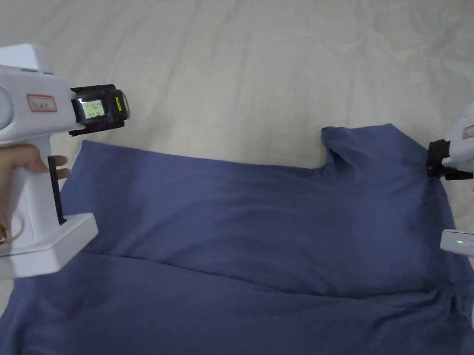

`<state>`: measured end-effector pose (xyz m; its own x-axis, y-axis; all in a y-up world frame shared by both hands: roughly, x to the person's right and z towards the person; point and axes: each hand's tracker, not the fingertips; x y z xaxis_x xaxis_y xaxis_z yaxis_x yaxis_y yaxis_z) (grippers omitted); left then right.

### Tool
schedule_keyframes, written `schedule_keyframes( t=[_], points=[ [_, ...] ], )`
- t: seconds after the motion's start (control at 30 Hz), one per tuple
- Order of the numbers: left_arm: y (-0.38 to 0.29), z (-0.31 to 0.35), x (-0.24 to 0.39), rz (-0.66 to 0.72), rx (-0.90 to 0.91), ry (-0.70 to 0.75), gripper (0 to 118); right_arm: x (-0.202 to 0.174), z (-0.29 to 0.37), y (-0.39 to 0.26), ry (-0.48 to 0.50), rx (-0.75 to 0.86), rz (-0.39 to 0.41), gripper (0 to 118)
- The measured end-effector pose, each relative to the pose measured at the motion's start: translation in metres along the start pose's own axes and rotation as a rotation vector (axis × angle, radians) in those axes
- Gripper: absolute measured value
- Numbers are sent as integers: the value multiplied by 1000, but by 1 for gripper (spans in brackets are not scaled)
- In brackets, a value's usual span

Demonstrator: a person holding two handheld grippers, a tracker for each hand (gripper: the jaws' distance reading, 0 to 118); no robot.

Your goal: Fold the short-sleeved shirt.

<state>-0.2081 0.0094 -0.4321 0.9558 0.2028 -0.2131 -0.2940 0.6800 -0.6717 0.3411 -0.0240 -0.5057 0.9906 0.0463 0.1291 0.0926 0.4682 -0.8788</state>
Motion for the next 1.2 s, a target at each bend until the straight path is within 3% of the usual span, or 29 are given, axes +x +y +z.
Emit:
schedule_keyframes(
  t=[0.3,0.5,0.67,0.77,0.83,0.97,1.2],
  points=[
    [23,-72,-15,-170,-314,177,114,0,15,1,-1,28,19,1],
    [16,-102,-10,-200,-383,240,101,-4,13,-3,-5,14,33,1],
    [10,-117,-9,-196,-414,227,63,-4,8,-1,-5,7,41,1],
    [6,-121,-6,-189,-429,159,20,-4,8,-1,-4,6,46,1],
    [3,-120,-2,-188,-418,147,0,-6,10,-3,-3,7,44,1],
    [3,-110,-3,-204,-389,156,0,-4,11,-4,-2,8,35,1],
    [10,-37,-26,-87,-135,42,0,5,39,-16,30,70,6,1]
  ],
)
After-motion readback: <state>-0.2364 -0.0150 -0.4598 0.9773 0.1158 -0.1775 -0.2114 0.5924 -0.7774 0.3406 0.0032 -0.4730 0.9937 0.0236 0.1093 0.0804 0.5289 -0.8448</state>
